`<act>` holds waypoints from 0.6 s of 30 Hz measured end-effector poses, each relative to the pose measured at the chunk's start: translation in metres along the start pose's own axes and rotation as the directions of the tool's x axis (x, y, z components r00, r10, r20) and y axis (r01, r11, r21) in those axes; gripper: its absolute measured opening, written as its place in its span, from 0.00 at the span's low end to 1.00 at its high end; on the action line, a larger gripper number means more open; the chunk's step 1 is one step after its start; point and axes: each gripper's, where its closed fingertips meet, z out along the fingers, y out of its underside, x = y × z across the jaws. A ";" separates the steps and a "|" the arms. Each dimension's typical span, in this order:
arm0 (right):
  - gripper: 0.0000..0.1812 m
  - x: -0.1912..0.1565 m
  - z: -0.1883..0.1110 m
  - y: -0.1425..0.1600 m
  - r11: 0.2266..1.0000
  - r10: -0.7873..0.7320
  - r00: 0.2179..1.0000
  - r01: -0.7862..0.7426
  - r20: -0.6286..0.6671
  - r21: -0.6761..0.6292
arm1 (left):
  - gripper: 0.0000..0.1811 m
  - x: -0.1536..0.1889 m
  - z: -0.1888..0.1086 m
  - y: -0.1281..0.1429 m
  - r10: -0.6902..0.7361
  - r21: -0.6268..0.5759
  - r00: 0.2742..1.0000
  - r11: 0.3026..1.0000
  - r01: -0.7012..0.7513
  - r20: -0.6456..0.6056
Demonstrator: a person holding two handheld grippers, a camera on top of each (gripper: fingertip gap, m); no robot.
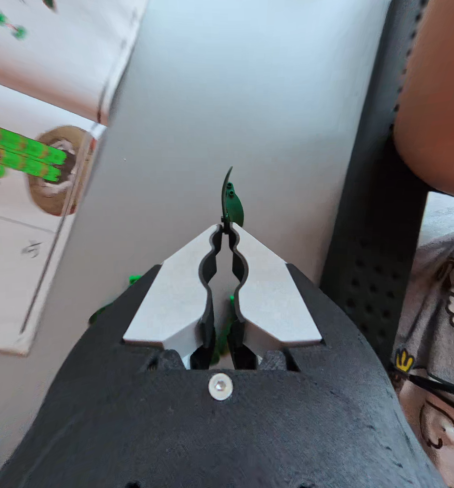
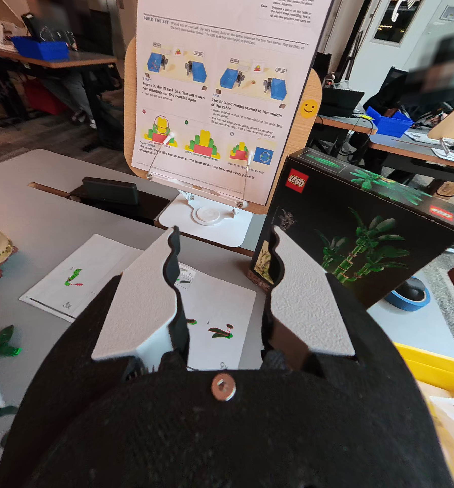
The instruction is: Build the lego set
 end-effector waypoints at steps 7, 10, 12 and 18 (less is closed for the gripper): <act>0.36 -0.004 0.005 0.004 0.999 0.049 0.997 -0.049 0.054 0.000 | 0.01 -0.007 0.032 0.016 -0.035 -0.120 0.999 0.992 0.031 -0.033; 0.36 -0.011 0.009 0.003 0.999 0.040 0.997 -0.040 0.073 -0.004 | 0.09 -0.014 0.025 0.016 -0.035 -0.121 0.999 0.992 0.034 -0.005; 0.37 -0.016 0.011 0.003 1.000 0.024 0.996 -0.023 0.085 -0.010 | 0.12 -0.018 0.010 0.009 -0.028 -0.061 0.999 0.998 0.029 0.022; 0.37 -0.005 0.016 0.013 0.995 -0.064 0.998 0.062 -0.021 -0.079 | 0.09 0.001 -0.159 -0.007 -0.011 0.293 0.984 0.955 -0.043 0.180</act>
